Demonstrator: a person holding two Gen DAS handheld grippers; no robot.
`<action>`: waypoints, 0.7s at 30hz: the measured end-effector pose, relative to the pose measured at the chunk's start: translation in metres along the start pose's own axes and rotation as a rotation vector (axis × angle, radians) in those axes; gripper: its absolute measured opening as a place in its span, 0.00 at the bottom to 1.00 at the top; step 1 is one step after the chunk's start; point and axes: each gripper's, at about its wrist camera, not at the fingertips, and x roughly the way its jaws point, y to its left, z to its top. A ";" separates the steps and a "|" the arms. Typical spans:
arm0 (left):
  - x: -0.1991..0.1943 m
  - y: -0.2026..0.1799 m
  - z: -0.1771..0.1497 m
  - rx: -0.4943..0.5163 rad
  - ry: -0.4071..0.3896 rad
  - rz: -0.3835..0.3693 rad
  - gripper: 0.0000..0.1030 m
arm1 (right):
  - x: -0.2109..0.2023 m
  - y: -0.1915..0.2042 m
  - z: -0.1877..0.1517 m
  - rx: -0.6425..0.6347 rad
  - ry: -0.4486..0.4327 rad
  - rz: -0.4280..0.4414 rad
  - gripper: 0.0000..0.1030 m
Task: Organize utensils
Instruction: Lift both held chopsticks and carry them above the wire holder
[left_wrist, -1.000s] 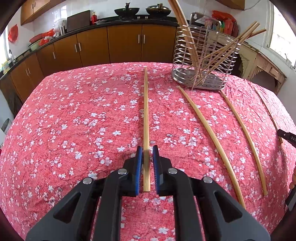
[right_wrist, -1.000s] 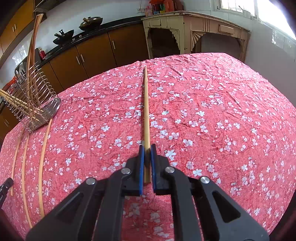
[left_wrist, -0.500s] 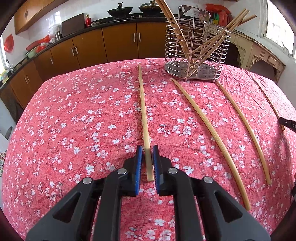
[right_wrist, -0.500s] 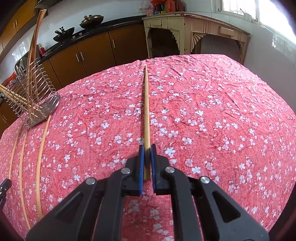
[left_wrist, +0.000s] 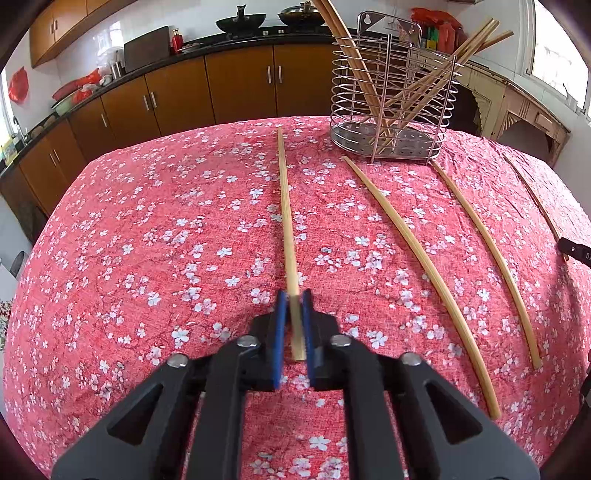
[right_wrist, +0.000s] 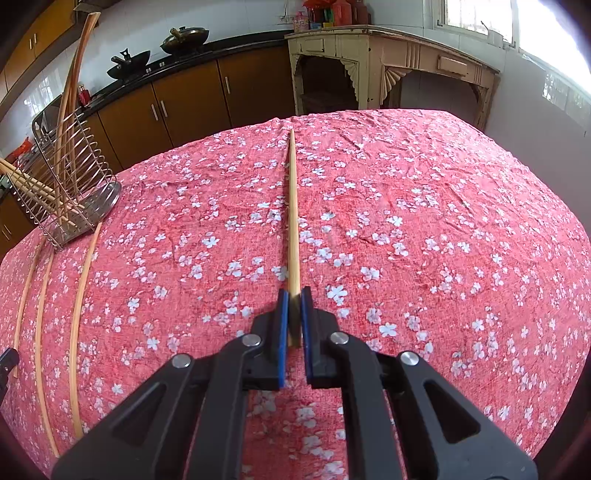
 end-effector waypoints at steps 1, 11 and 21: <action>0.000 0.000 0.000 -0.004 -0.001 -0.005 0.07 | 0.000 0.000 0.000 -0.002 -0.001 0.001 0.08; -0.055 0.014 -0.011 -0.002 -0.166 -0.071 0.06 | -0.055 -0.003 0.004 -0.033 -0.197 0.017 0.08; -0.109 0.022 -0.004 -0.052 -0.393 -0.081 0.06 | -0.117 0.001 0.018 -0.055 -0.411 0.056 0.08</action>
